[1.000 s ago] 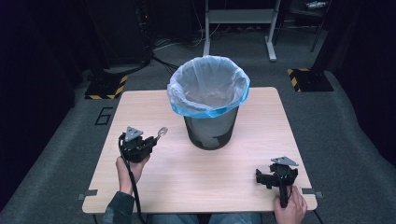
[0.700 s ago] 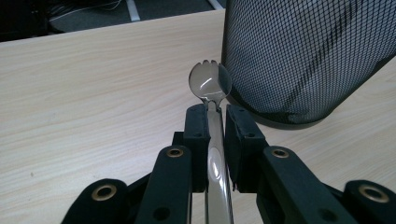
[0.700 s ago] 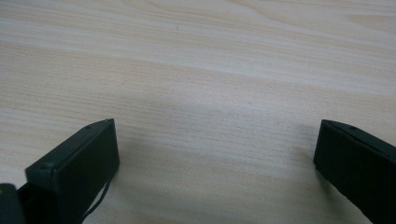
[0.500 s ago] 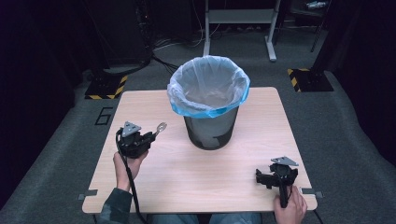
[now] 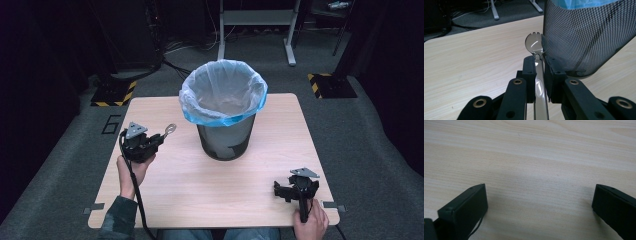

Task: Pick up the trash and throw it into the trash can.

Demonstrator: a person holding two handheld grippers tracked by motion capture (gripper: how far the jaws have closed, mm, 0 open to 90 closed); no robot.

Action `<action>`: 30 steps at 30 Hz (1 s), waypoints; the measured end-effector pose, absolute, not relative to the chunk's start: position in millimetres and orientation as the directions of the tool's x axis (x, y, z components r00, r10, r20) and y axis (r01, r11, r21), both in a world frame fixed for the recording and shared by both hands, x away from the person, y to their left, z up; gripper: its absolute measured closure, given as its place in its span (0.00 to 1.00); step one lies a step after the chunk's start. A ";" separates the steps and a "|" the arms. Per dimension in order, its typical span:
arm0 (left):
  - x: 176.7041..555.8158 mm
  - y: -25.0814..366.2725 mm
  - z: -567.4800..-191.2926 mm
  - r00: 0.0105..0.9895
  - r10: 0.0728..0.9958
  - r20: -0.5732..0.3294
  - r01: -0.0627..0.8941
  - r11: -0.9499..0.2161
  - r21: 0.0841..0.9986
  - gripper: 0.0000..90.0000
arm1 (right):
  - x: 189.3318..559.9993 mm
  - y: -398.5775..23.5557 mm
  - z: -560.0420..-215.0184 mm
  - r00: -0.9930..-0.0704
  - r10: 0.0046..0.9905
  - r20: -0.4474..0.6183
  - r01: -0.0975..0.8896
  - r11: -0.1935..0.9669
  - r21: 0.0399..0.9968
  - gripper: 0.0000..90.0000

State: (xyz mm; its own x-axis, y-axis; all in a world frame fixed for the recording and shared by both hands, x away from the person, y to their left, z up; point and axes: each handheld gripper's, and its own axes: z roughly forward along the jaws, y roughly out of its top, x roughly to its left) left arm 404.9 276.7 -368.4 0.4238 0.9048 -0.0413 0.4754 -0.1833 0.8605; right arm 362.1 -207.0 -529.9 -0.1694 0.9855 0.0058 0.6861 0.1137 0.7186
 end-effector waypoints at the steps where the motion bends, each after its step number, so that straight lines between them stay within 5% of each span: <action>1: 405.3 277.2 -366.9 0.424 0.905 -0.040 0.474 -0.184 0.861 0.88 | 362.1 -207.0 -529.9 -0.169 0.986 0.006 0.686 0.114 0.719 0.00; 30: 433.7 274.1 -309.8 0.418 0.908 0.016 0.423 -0.210 0.881 0.88 | 362.1 -206.9 -529.9 -0.169 0.986 0.006 0.686 0.114 0.719 0.00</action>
State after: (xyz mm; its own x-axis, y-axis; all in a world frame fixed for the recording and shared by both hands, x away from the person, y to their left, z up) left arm 433.7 274.1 -309.8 0.4181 0.9083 0.0158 0.4233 -0.2102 0.8813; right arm 362.1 -206.9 -529.9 -0.1692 0.9856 0.0059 0.6862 0.1135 0.7185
